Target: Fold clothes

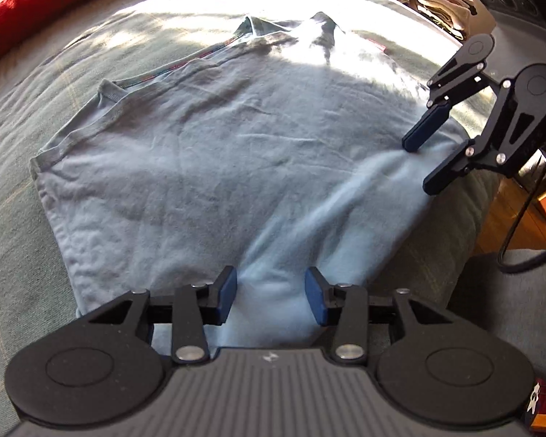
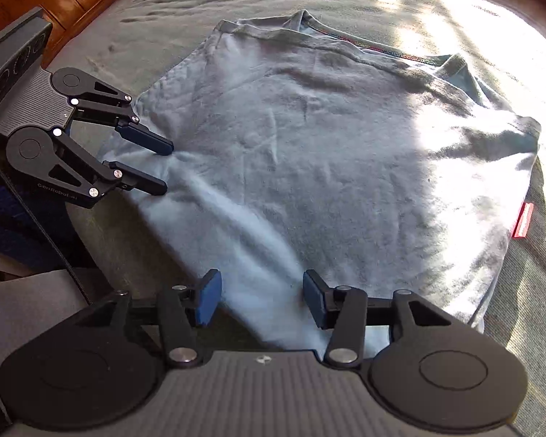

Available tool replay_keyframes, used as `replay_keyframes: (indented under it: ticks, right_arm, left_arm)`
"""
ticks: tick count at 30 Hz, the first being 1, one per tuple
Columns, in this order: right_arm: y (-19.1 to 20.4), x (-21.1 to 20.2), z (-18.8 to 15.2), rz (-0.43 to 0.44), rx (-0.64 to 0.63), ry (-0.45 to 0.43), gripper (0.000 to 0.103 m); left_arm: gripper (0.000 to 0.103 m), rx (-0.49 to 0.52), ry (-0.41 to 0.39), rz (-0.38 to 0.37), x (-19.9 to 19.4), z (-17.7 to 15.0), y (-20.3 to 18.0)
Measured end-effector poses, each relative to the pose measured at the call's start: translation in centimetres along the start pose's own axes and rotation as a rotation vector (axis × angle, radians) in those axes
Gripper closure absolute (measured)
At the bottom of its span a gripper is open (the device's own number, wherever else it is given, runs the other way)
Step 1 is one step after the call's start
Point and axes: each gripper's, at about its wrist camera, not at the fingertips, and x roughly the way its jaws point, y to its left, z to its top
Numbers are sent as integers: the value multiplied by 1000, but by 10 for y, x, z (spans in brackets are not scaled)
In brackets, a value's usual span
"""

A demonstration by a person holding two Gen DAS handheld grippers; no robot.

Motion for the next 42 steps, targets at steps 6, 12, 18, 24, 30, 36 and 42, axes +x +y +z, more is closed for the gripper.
replay_keyframes:
  ticks: [6, 12, 18, 24, 30, 36, 42]
  right_arm:
    - [-4, -8, 7, -74, 7, -24, 27]
    - [-4, 14, 31, -160, -46, -60, 20]
    - [-4, 34, 51, -238, -83, -85, 5]
    - [-11, 42, 46, -244, -3, -71, 0]
    - [-11, 41, 45, -239, -31, -75, 0]
    - [9, 18, 38, -189, -195, -131, 0]
    - [45, 26, 44, -121, -382, -147, 0]
  left_arm:
    - [57, -55, -18, 70, -20, 13, 16]
    - [55, -108, -102, 120, 2, 53, 39]
    - [54, -107, -87, 148, 21, 49, 47]
    - [49, -138, -69, 142, 14, 34, 54]
    - [49, -148, -74, 135, 10, 37, 58]
    - [49, -86, -97, 118, -11, 31, 46]
    - [49, 29, -50, 60, -15, 10, 19]
